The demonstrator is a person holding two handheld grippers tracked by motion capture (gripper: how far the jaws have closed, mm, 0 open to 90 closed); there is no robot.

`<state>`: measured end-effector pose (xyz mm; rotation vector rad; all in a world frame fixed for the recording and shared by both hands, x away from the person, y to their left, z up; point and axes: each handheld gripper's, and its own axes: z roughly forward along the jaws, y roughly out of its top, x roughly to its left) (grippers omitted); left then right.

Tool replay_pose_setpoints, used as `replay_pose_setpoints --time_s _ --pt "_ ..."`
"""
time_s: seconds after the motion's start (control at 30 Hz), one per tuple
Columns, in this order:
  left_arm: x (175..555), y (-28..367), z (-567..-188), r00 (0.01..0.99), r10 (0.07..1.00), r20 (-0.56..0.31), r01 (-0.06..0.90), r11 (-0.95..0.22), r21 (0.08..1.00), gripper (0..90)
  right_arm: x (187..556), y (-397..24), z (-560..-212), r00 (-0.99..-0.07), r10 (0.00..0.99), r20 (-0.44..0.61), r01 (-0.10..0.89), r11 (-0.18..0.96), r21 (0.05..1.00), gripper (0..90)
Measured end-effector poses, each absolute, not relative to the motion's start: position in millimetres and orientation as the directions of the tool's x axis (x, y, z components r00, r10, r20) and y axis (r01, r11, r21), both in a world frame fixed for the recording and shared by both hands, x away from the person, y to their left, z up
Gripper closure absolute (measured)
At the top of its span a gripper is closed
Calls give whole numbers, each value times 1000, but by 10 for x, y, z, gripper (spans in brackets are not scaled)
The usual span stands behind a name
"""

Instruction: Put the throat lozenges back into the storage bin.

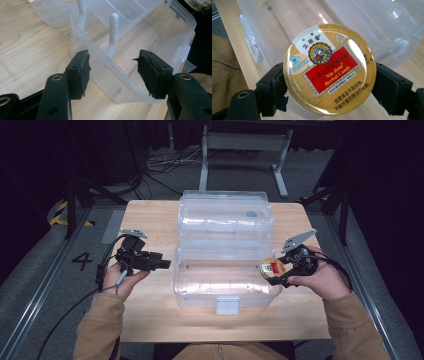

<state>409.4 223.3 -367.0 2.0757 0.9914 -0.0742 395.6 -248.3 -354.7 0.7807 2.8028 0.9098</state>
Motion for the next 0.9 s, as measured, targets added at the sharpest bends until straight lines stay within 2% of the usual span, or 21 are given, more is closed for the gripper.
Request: replay_pose_setpoints --time_s 0.9 --pt "4101 2242 -3683 685 627 -370 675 -357 646 433 4046 -2151 -3823 -865 499 56 470 766 439 206"
